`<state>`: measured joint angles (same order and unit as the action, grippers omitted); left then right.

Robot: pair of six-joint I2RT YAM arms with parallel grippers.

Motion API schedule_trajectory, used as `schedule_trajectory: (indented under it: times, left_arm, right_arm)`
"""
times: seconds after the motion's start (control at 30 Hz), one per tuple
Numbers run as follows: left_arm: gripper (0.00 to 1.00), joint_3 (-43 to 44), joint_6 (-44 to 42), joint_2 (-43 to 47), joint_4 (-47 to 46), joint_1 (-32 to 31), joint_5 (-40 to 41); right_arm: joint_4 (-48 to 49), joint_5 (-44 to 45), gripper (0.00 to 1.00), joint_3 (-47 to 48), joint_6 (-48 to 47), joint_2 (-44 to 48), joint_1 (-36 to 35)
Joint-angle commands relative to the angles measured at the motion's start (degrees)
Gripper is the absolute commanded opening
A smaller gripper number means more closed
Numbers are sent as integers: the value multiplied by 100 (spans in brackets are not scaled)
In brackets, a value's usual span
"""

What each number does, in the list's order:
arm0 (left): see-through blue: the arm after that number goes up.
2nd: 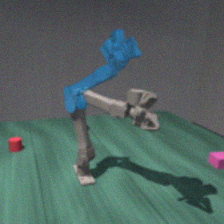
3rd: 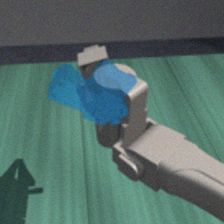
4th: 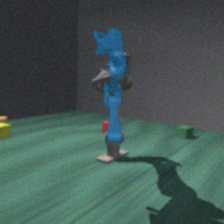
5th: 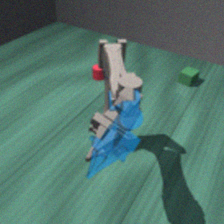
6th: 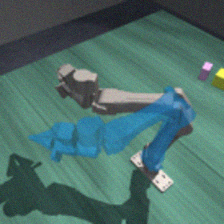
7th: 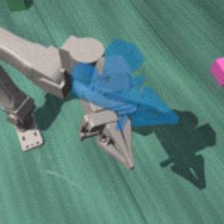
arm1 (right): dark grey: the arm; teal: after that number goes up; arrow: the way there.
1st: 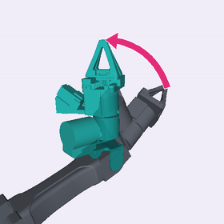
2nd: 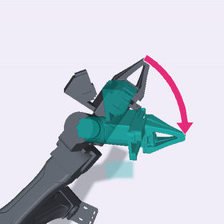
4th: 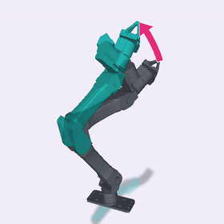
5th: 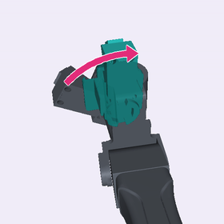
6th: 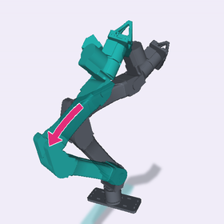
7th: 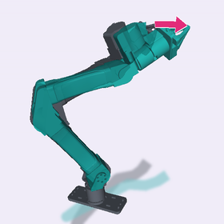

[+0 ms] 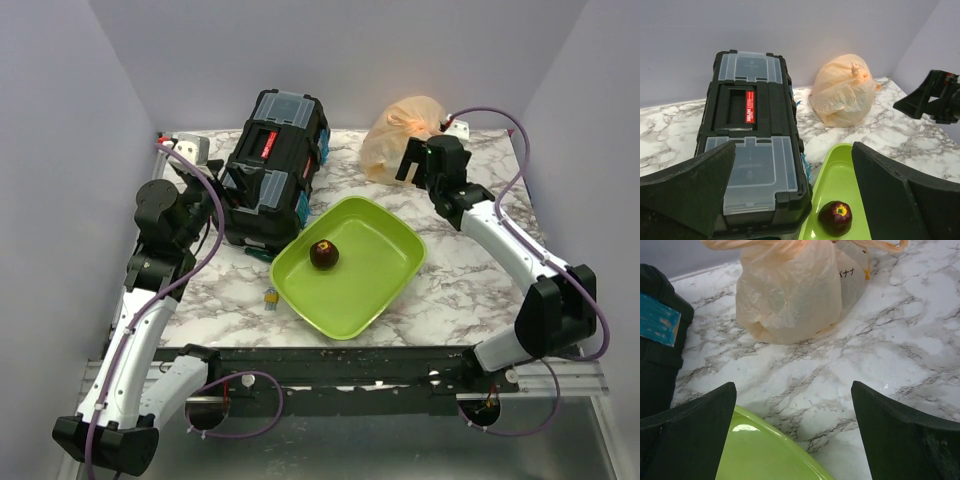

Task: Take the fake fruits out of the plastic bag
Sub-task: Move the plastic bag to the center of the board.

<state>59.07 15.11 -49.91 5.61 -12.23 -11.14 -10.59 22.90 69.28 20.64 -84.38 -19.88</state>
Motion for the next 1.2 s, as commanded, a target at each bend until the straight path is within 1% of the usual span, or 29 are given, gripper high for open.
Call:
schedule_trajectory:
  times: [0.0,0.13,0.27,0.37,0.4,0.53,0.7,0.9,0.97,1.03,1.13,1.17]
  left_arm:
    - [99,-88,-150,-19,-94,-108,-57]
    - [99,-93,-73,-8,-129,-148,-160]
    - [99,-124,-32,5,-174,-192,-213]
    - [99,-115,30,-2,-189,-226,-315]
    - [99,-115,32,7,-191,-242,-327]
    - [99,-150,14,53,-217,-386,-258]
    - [99,-148,35,43,-218,-589,-264]
    - [99,-148,62,60,-230,-725,-306]
    - [99,-150,79,67,-235,-770,-293]
    - [99,-150,88,72,-235,-805,-308]
    - [99,-159,97,72,-235,-834,-310]
    - [99,-159,97,79,-236,-842,-310]
  right_arm:
    - [322,-173,100,351,274,-425,4]
    - [721,-299,100,340,501,-831,2]
    - [997,-386,100,508,971,-1287,10]
    - [1303,-303,100,658,1303,-1636,10]
    - [1339,-101,100,727,1380,-1723,10]
    - [1593,420,99,971,1391,-2044,60]
    - [1645,478,99,1433,1246,-2484,309]
    - [1663,442,89,1858,1007,-2852,587]
    - [1715,338,82,1981,864,-2982,666]
    - [1732,315,81,2149,728,-3134,717]
    - [1638,232,71,2429,622,-3359,817]
    - [1626,209,70,2515,570,-3448,832]
